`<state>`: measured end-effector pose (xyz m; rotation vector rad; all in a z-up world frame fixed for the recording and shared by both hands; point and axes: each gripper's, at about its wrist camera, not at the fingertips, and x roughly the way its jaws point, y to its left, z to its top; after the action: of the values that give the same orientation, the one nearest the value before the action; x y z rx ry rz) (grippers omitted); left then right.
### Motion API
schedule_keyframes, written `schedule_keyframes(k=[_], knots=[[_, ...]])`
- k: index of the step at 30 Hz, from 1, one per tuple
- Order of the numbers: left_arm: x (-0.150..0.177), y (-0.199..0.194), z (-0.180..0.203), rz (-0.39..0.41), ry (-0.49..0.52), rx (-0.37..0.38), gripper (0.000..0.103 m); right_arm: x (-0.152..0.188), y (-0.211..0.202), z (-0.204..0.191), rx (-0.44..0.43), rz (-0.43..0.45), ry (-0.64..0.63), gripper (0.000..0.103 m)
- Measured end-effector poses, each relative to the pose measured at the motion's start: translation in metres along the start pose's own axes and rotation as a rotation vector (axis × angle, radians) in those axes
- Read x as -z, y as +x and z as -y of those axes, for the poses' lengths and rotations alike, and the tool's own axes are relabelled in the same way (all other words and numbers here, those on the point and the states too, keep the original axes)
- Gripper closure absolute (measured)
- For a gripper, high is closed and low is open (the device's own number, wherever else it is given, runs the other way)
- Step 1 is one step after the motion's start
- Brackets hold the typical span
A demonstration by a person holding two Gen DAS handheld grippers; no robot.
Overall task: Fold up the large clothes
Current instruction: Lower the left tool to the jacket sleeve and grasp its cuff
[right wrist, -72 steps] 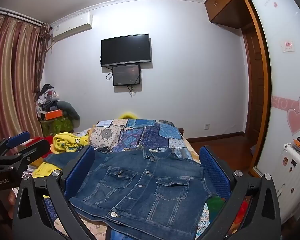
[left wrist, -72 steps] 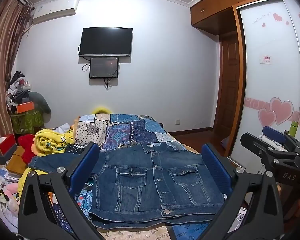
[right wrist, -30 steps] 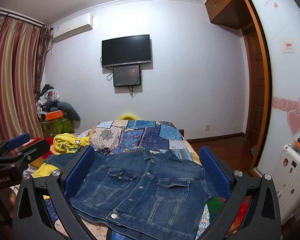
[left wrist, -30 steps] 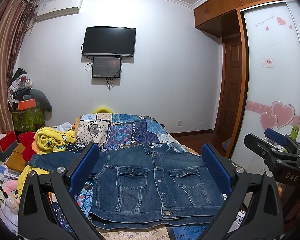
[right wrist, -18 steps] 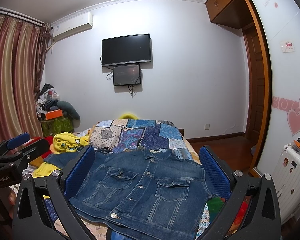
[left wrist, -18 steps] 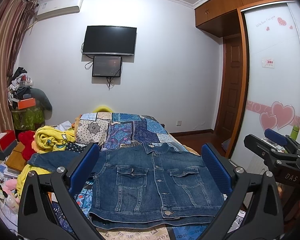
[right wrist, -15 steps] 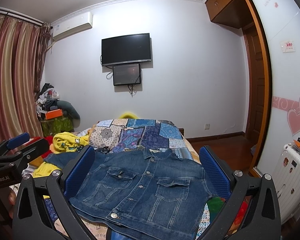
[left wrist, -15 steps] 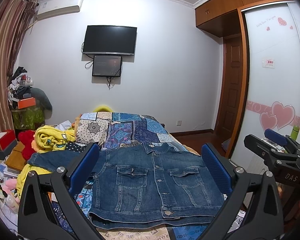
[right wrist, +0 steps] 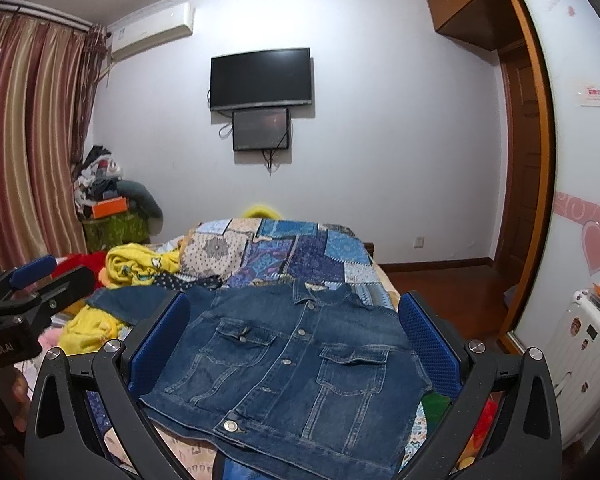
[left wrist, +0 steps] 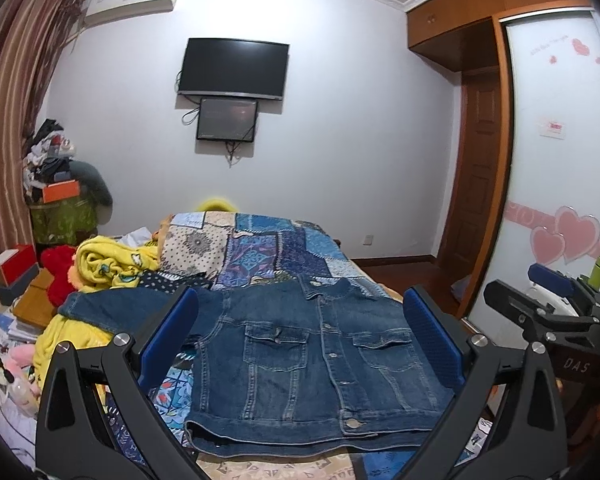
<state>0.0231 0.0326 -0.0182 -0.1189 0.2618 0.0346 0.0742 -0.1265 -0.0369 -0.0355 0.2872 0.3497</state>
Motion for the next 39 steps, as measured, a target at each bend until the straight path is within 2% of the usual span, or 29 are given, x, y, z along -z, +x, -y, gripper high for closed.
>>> schedule_keyframes(k=[4,12,20,26,30,33,37,39], knots=[[0.004,0.017,-0.018,-0.031,-0.017,-0.037,0.000,0.004,0.020,-0.008,-0.011,-0.052,-0.018,0.000],[0.022,0.073,-0.073,-0.137,-0.098,-0.111,0.000,0.018,0.086,-0.025,-0.048,-0.192,-0.054,0.000],[0.057,0.148,-0.162,-0.254,-0.166,-0.186,0.000,0.037,0.155,-0.025,-0.039,-0.342,-0.067,0.000],[0.087,0.199,-0.236,-0.369,-0.187,-0.259,0.000,0.048,0.194,-0.015,0.024,-0.421,-0.081,0.000],[0.110,0.240,-0.277,-0.460,-0.224,-0.250,0.000,0.052,0.213,-0.011,0.029,-0.458,-0.054,0.000],[0.129,0.273,-0.304,-0.540,-0.308,-0.228,0.000,0.056,0.227,-0.007,0.042,-0.501,-0.026,0.000],[0.152,0.308,-0.334,-0.626,-0.482,-0.127,0.011,0.063,0.242,-0.003,0.013,-0.567,0.016,0.000],[0.161,0.317,-0.346,-0.640,-0.564,-0.100,0.014,0.066,0.246,-0.001,0.007,-0.584,0.030,0.000]])
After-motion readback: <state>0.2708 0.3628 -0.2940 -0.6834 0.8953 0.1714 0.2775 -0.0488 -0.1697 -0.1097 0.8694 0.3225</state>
